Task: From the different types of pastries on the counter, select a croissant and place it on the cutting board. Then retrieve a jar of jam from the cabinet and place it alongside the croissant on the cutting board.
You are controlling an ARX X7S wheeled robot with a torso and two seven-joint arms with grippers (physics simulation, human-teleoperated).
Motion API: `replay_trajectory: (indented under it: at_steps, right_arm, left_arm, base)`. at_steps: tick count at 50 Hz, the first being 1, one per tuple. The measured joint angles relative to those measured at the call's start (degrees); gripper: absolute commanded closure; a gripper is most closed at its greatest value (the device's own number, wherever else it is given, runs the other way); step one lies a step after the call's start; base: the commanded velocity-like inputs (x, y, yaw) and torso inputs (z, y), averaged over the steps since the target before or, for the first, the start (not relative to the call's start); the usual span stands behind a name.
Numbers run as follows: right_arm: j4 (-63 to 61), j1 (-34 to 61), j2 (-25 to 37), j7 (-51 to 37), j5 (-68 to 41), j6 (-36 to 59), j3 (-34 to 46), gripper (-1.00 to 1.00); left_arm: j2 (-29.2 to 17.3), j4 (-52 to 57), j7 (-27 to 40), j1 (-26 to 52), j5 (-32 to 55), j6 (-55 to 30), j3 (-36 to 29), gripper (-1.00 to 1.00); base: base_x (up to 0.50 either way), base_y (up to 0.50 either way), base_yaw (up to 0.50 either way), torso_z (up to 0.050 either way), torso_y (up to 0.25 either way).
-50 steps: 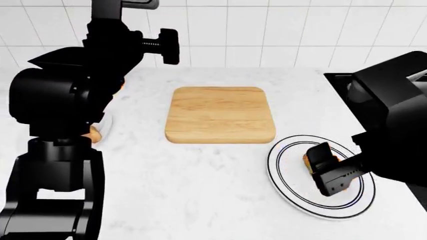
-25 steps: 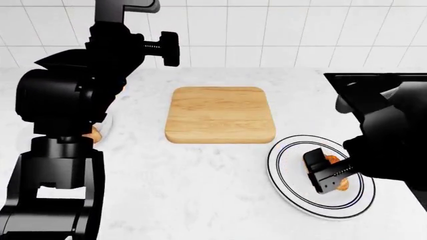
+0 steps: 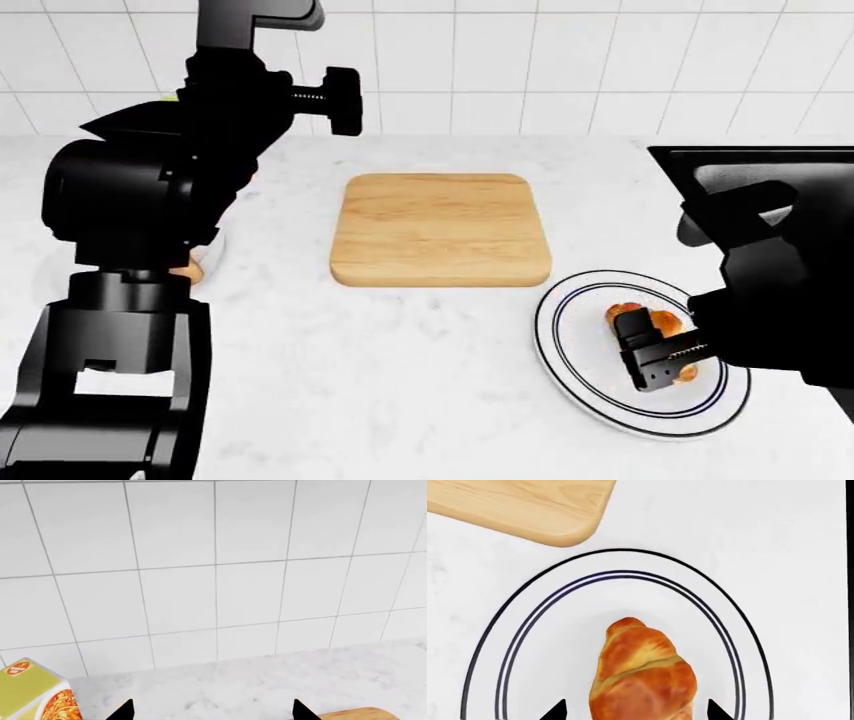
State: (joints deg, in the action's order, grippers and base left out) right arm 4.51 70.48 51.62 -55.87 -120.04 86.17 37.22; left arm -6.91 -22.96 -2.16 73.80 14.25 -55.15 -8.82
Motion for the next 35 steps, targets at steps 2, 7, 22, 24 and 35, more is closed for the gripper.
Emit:
replay_trajectory:
  at_steps: [2,7,22,24,35]
  right_arm:
    - [0.08,-0.53,0.08,1.1,1.08,-0.04,-0.32,-1.0]
    - [0.16,-1.72,0.34,3.34,3.17,-0.26,-0.76,-1.0]
    - [-0.14,-2.34,1.04,7.42,7.09,-0.72,-0.61,1.0]
    - [-0.26,-2.21,1.14,7.35,6.88,-0.85,-0.32,1.0]
    - [-1.23,4.5,1.15,2.3,0.18,-1.59,2.9,1.0]
  left_arm:
    - [-0.02,-0.08,0.05,0.03,0.08,0.05,-0.01,-1.0]
    - [-0.06,-0.19,0.2,0.11,0.28,0.13,-0.07,-1.0]
    - [0.04,-0.73,0.55,0.34,0.8,0.34,-0.57,-1.0]
    - [0.01,-0.59,0.63,0.35,0.92,0.22,-0.57,-1.0]
    - [-0.4,2.28,1.14,0.19,2.15,-1.71,0.07,-1.0]
  base:
    - [0.0,0.0,0.0,0.0,0.0]
    - [0.0,0.0,0.0,0.0,0.0]
    - [0.0,0.0,0.0,0.0,0.0]
    - [0.0,0.0,0.0,0.0,0.0]
    - [0.0,0.0,0.0,0.0,0.0]
